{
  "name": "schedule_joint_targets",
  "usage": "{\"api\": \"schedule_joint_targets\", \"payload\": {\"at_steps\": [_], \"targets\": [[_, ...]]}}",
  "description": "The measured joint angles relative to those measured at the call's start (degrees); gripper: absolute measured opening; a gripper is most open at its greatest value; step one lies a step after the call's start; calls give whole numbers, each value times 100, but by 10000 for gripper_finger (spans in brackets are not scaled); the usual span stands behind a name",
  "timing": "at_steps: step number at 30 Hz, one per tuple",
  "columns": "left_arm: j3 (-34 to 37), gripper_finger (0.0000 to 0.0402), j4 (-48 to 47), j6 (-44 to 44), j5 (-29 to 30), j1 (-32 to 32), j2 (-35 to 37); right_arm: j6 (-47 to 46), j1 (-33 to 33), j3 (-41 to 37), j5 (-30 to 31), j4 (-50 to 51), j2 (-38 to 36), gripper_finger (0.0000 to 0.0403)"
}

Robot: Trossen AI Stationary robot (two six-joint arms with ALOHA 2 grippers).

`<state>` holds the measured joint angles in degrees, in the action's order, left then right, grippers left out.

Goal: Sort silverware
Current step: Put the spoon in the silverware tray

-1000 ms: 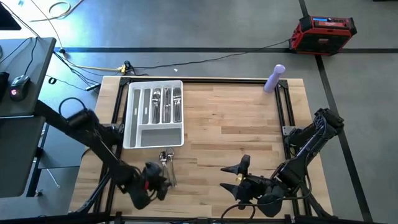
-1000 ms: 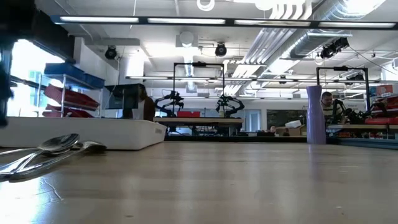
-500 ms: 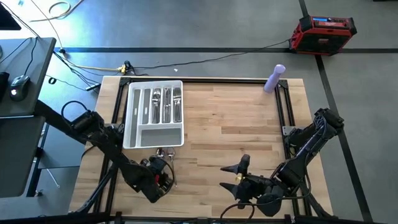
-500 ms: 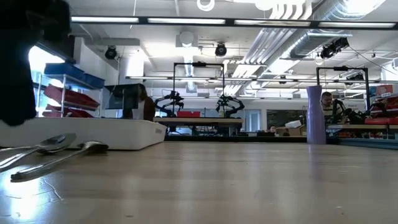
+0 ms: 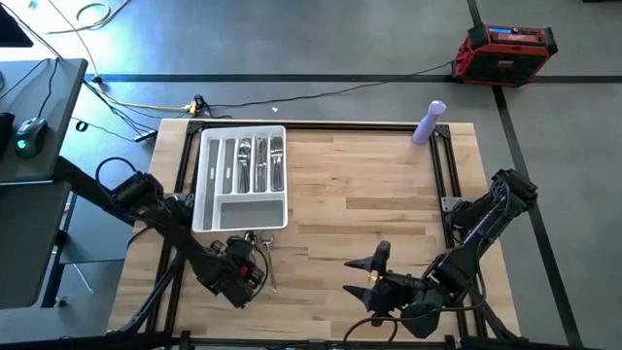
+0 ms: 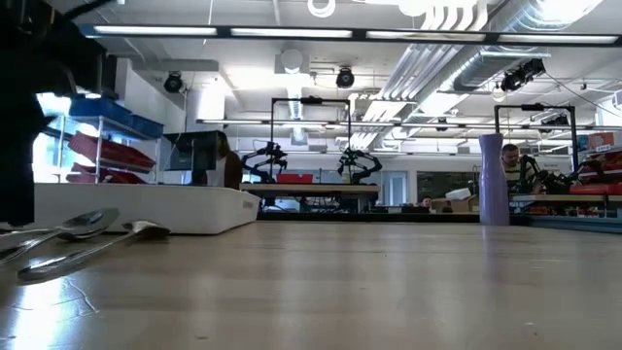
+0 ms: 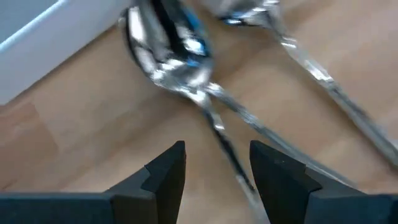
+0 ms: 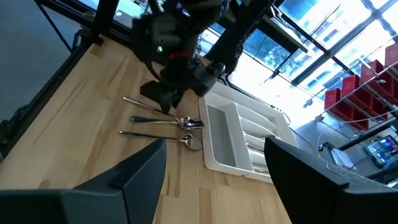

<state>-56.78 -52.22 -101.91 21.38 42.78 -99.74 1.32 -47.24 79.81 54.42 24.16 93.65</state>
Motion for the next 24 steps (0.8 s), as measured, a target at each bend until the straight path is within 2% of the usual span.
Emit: {"api": "schedule_joint_targets", "payload": {"at_steps": [8, 11, 15, 20, 24], "targets": [[410, 146, 593, 101, -57, -163, 4, 0, -2, 0, -2, 2, 0, 254], [430, 108, 546, 123, -116, -164, 11, -2, 0, 0, -2, 2, 0, 254], [348, 22, 423, 241, -251, -121, 8, -1, 0, 0, -2, 2, 0, 254], [-317, 7, -474, 304, -616, 59, -9, 0, 0, 0, -3, 5, 0, 254], [-1228, 4, -1810, 187, -278, 176, -9, 0, -2, 0, -2, 7, 0, 254]]}}
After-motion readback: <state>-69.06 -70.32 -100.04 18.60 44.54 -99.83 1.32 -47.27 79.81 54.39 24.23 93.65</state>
